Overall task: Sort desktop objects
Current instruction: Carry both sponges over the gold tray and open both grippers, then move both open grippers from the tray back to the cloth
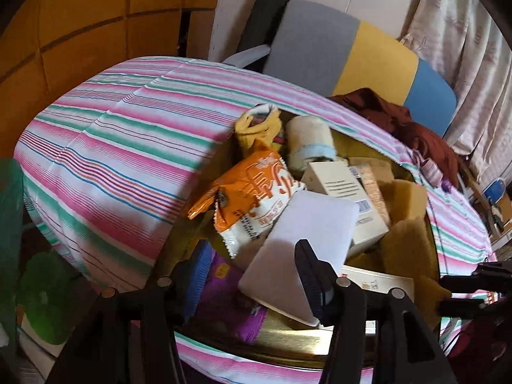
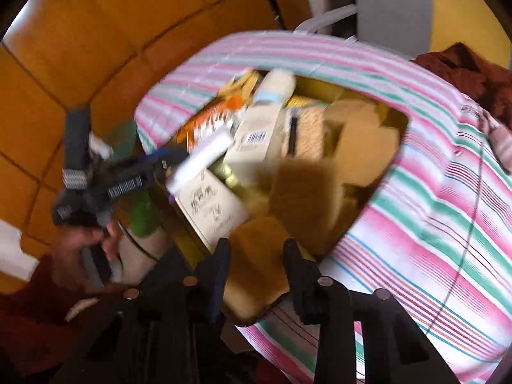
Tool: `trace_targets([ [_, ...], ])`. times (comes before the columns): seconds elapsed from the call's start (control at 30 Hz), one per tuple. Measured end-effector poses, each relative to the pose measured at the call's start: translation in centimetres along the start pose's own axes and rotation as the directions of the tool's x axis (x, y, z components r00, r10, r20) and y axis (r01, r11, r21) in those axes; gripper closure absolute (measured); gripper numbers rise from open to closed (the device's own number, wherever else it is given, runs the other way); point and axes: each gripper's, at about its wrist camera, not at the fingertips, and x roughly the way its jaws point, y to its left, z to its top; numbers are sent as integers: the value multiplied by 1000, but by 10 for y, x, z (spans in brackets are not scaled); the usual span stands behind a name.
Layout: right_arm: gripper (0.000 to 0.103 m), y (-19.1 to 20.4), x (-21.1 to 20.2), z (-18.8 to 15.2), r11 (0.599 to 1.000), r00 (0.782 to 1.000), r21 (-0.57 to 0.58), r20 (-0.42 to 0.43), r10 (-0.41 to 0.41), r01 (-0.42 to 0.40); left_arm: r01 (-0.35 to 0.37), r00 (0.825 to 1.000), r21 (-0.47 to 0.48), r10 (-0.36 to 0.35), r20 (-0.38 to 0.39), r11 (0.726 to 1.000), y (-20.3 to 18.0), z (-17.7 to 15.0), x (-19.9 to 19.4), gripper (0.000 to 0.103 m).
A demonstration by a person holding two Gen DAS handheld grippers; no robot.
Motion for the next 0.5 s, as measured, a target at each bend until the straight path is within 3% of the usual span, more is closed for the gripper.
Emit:
trace_targets([
  [0.07,67,7,9,1,998,999,-43,5,-35,36,-62,998,17,62,-2,998,-1,1,-1,47],
  [0.1,65,7,7,3,1000,1000,-29,12,-4,4,-67,998,11,67,-7,998,2,1,-2,48],
  [0.17,58,4,-8,6,999,997,-7,58,48,-48,4,1000,-51,-3,3,999,11,-1,-8,49],
  [0.2,52,1,-18,7,997,993,5,92,75,-76,35,999,-79,-34,15,996,14,-1,-11,49],
  [0.23,38,-2,-26,7,996,990,17,117,80,-82,52,998,-101,-50,27,994,17,-2,-14,48],
  [0.27,31,-7,-36,6,997,986,31,148,72,-77,57,998,-118,-53,39,991,18,-1,-16,48],
  [0.37,28,-26,-57,1,997,983,75,184,16,-30,72,996,-145,-63,64,987,18,0,-24,46],
  [0.5,26,-65,-65,-10,981,987,194,149,-52,23,114,992,-134,-105,72,984,-1,5,-30,44],
])
